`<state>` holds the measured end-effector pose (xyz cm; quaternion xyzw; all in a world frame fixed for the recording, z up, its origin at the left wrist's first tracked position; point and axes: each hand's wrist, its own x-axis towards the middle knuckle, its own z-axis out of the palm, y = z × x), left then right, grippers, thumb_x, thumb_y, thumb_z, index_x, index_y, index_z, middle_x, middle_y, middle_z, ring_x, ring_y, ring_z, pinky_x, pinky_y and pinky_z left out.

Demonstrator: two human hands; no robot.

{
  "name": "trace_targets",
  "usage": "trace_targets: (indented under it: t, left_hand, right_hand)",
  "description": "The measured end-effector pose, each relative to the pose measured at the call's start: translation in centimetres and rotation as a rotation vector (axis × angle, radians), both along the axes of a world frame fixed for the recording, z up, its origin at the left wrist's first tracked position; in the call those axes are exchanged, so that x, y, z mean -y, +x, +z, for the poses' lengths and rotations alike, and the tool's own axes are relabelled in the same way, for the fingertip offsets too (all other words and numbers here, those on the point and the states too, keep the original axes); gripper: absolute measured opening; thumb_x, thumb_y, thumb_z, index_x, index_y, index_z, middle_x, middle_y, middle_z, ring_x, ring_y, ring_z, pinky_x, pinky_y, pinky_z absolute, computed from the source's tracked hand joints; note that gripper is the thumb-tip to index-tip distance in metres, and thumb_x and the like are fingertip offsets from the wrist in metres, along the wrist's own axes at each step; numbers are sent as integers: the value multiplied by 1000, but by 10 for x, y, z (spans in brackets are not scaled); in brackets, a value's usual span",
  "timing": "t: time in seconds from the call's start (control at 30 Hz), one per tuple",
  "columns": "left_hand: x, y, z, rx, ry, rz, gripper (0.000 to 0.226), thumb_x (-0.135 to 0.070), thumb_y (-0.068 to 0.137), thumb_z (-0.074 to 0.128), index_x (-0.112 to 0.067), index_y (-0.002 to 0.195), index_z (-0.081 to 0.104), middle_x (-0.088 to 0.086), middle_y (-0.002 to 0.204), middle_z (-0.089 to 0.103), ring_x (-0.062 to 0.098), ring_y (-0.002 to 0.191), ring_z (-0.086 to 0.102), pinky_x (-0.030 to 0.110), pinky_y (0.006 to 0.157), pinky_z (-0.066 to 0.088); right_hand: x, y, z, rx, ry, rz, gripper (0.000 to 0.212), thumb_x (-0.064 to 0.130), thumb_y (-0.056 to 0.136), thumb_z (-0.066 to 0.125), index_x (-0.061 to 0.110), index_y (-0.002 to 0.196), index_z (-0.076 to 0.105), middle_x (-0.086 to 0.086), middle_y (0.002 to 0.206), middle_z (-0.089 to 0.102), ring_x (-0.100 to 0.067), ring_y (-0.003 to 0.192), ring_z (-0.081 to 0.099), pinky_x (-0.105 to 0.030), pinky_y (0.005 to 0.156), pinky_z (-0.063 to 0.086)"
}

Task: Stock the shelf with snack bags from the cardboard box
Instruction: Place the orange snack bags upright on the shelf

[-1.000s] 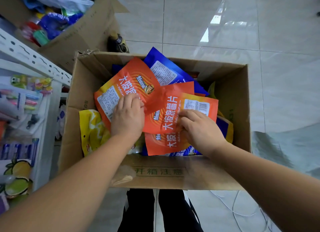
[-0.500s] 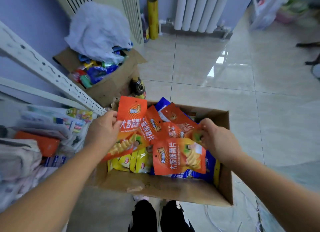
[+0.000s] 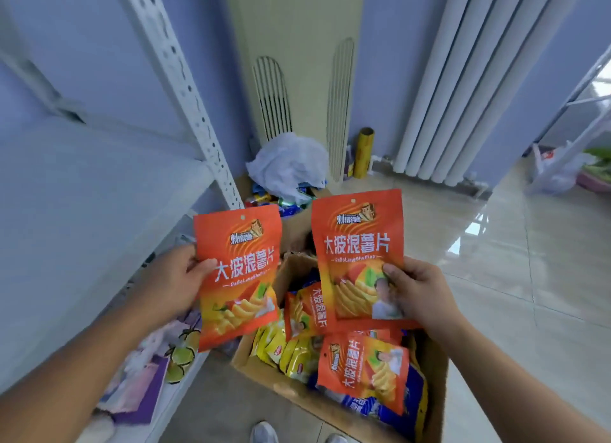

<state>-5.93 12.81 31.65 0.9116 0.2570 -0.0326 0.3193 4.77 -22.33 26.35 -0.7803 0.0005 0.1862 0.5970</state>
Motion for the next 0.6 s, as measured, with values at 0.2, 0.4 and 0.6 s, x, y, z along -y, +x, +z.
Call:
trace_targets:
  t: [0.2,0.4,0.6]
  left_hand:
    - [-40,-87,84,185,12,143,19,-35,98,58,-23,112,63,-9,99,74,5,83,72,30,74,58]
    - [-90,-217,146,375,-68,396,13,-26,97,60,-24,108,65,-6,94,78,12,85,76,43,83,60]
    - [-122,-375,173,486,-61,598,19,-36,94,60,-30,111,64,-8,98,78,13,87,76,43,83,60]
  right_hand:
    - [-75,-12,56,10,310,178,27,30,89,73,5,99,75,-41,97,66,-46,79,65,-58,84,53]
    - [-171,-57,113,78,425,367,49,45,69,79,5,97,71,-38,99,66,-35,86,68,-49,85,56]
    - [-270,-157,142,83,501,555,24,18,90,68,-2,103,69,-22,102,76,-43,98,71,-49,86,60]
